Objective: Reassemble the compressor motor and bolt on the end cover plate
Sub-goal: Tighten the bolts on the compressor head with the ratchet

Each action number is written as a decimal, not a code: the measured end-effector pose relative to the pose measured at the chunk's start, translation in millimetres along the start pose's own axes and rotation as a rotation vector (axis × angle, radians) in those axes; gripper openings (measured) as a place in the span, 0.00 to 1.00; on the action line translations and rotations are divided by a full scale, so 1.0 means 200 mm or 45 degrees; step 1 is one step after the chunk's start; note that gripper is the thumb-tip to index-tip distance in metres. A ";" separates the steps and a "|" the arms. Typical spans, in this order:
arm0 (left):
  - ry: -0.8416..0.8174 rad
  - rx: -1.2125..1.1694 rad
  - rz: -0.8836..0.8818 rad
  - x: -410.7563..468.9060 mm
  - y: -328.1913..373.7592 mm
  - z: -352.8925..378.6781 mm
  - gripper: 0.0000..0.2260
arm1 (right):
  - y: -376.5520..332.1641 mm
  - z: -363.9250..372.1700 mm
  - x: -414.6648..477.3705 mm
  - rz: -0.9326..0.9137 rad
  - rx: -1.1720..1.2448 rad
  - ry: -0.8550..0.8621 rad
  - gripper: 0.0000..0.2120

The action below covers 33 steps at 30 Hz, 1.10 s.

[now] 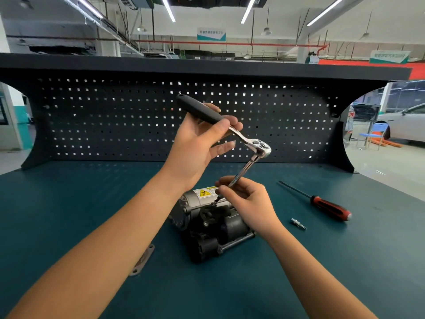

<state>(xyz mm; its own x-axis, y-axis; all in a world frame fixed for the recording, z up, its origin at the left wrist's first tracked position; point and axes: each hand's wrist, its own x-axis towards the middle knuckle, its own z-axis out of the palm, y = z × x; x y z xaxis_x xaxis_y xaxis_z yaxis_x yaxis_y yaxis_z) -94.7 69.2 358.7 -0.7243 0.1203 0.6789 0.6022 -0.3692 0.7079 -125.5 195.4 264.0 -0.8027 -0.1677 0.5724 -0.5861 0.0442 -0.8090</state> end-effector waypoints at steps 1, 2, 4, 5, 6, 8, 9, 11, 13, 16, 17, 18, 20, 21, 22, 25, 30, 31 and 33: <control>0.009 -0.047 -0.043 0.01 -0.01 0.00 0.07 | -0.01 -0.01 0.00 0.019 -0.010 -0.074 0.12; 0.014 -0.082 -0.076 0.03 -0.01 -0.01 0.07 | -0.01 -0.02 0.00 0.028 -0.018 -0.130 0.14; 0.020 -0.136 -0.118 0.06 -0.01 -0.02 0.07 | -0.02 -0.03 0.00 0.012 -0.089 -0.150 0.15; 0.023 -0.155 -0.137 0.07 0.00 -0.03 0.07 | -0.02 -0.03 0.00 0.000 -0.127 -0.128 0.15; 0.021 -0.165 -0.152 0.07 0.00 -0.03 0.07 | -0.02 -0.03 0.00 -0.010 -0.144 -0.100 0.15; 0.019 -0.114 -0.108 0.06 0.00 -0.02 0.08 | -0.01 -0.02 -0.01 -0.023 -0.117 -0.051 0.14; 0.010 -0.032 -0.007 0.03 0.00 -0.01 0.08 | -0.02 0.00 -0.02 -0.027 -0.104 -0.028 0.14; -0.029 0.337 0.441 -0.04 -0.03 0.02 0.11 | -0.02 0.01 -0.04 -0.064 -0.126 0.045 0.12; -0.233 0.879 0.999 -0.12 -0.08 0.04 0.12 | -0.01 0.03 -0.05 -0.156 -0.249 0.145 0.10; -0.387 1.104 1.227 -0.21 -0.15 0.07 0.06 | -0.02 0.06 -0.05 -0.145 -0.386 0.123 0.15; -0.316 0.980 1.125 -0.21 -0.15 0.07 0.04 | -0.02 0.05 -0.05 -0.185 -0.398 0.146 0.17; -0.209 0.800 0.955 -0.20 -0.14 0.07 0.03 | -0.02 0.05 -0.05 -0.206 -0.395 0.154 0.17; 0.057 0.415 0.539 -0.14 -0.09 0.07 0.02 | -0.03 0.03 -0.04 -0.160 -0.292 0.078 0.13; 0.178 0.226 0.345 -0.11 -0.07 0.06 0.02 | -0.03 0.02 -0.03 -0.128 -0.237 0.042 0.15; 0.284 0.047 0.190 -0.06 -0.06 0.05 0.05 | -0.02 0.02 -0.03 -0.120 -0.220 0.014 0.17; 0.421 -0.266 -0.043 0.04 -0.03 0.01 0.13 | -0.02 0.00 -0.02 -0.144 -0.276 -0.050 0.19; 0.211 -0.149 -0.440 0.14 0.00 0.09 0.16 | -0.03 0.02 -0.02 -0.109 -0.273 -0.151 0.19; 0.156 -0.109 -0.535 0.16 0.00 0.11 0.16 | -0.03 0.02 -0.02 -0.104 -0.285 -0.166 0.19; 0.041 -0.053 -0.664 0.19 0.01 0.14 0.17 | -0.03 0.01 -0.02 -0.116 -0.339 -0.149 0.16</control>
<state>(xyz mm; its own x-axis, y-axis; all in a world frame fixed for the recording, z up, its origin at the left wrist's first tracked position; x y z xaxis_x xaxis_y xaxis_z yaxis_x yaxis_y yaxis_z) -111.8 98.3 390.4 -0.9347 0.2698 0.2315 0.1454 -0.3042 0.9415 -118.4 193.6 266.5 -0.7361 -0.2948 0.6093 -0.6761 0.2779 -0.6824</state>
